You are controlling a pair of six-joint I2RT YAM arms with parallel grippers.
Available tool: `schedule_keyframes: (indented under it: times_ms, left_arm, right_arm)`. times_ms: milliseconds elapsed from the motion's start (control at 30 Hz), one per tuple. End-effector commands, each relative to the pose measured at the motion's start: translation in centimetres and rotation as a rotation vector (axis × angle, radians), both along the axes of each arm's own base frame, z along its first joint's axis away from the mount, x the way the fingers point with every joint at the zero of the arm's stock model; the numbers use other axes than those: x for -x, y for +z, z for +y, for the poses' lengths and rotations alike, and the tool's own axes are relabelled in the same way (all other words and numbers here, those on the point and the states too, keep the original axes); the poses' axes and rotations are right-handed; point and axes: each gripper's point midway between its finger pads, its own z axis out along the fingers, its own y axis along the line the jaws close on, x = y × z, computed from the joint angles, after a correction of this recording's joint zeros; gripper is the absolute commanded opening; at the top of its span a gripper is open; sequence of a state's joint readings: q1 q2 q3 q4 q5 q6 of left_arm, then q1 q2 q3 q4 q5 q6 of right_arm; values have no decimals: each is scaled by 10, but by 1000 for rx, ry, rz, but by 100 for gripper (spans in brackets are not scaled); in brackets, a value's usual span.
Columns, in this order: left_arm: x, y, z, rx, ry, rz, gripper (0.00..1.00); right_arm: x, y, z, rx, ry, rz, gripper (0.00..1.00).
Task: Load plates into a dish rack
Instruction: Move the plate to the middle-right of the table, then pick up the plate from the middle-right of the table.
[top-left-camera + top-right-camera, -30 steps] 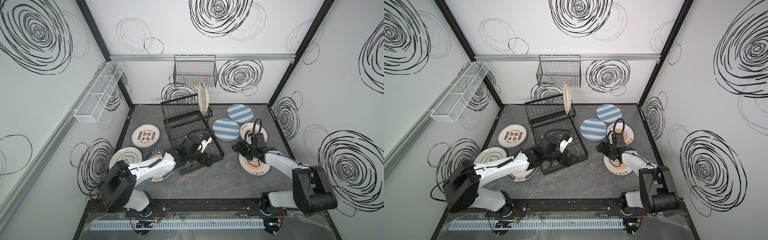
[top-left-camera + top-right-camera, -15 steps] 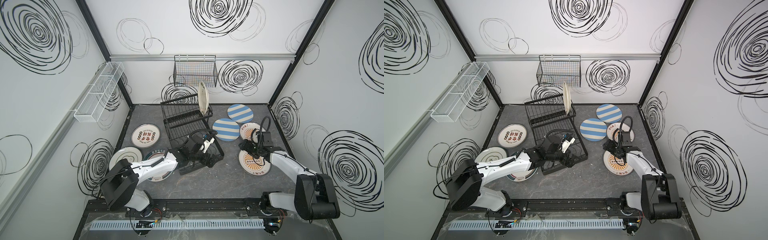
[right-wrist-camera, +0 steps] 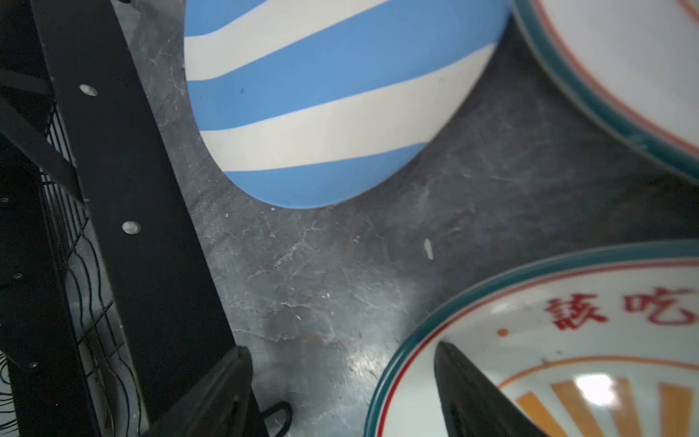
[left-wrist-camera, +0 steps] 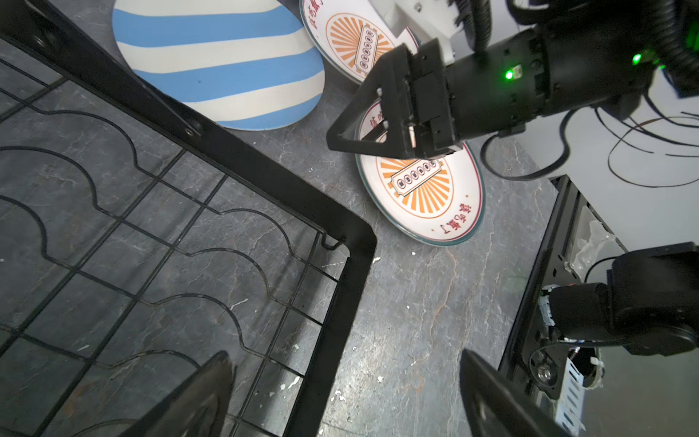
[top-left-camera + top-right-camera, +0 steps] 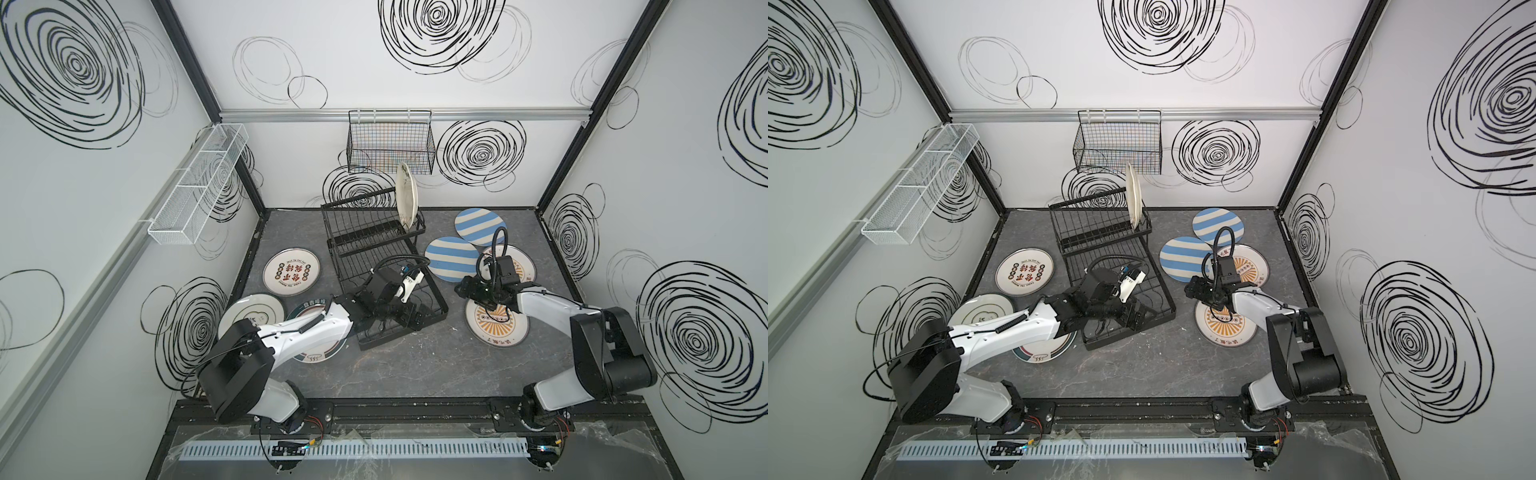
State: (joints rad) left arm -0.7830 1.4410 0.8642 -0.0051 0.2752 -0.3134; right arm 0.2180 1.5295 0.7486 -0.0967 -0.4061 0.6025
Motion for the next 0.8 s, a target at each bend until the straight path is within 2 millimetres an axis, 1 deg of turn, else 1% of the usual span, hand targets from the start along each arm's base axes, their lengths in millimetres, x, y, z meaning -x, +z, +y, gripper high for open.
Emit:
schedule_keyframes:
  times_ms: [0,100,167,200,267,333,433,533,633,767]
  left_arm:
    - [-6,16,4,19,13,-54,96]
    - [-6,18,4,23,13,-59,96]
    - [-6,19,3,27,11,-62,96]
    - [-6,20,3,27,10,-64,96]
    - [-6,19,1,29,1,-66,96]
    - [-5,17,-2,29,-10,-62,96]
    - [-3,15,-6,30,-25,-57,96]
    - [0,13,-9,37,-33,-51,96]
    - [0,11,-9,36,-36,-42,96]
    - [0,10,-11,41,-43,-34,96]
  right_arm:
    - [-16,15,23,-41,46,-52,80]
    - [-24,29,31,-53,65,-90,80]
    - [-26,41,29,-43,60,-117,80]
    - [-25,47,24,-25,52,-127,80]
    - [-18,54,8,30,12,-129,80]
    - [-3,54,-20,85,-56,-109,80]
    - [28,43,-64,108,-177,-52,78]
    - [56,31,-99,153,-288,-22,77]
    - [72,28,-118,186,-380,-29,76]
    - [85,26,-136,187,-463,-40,76]
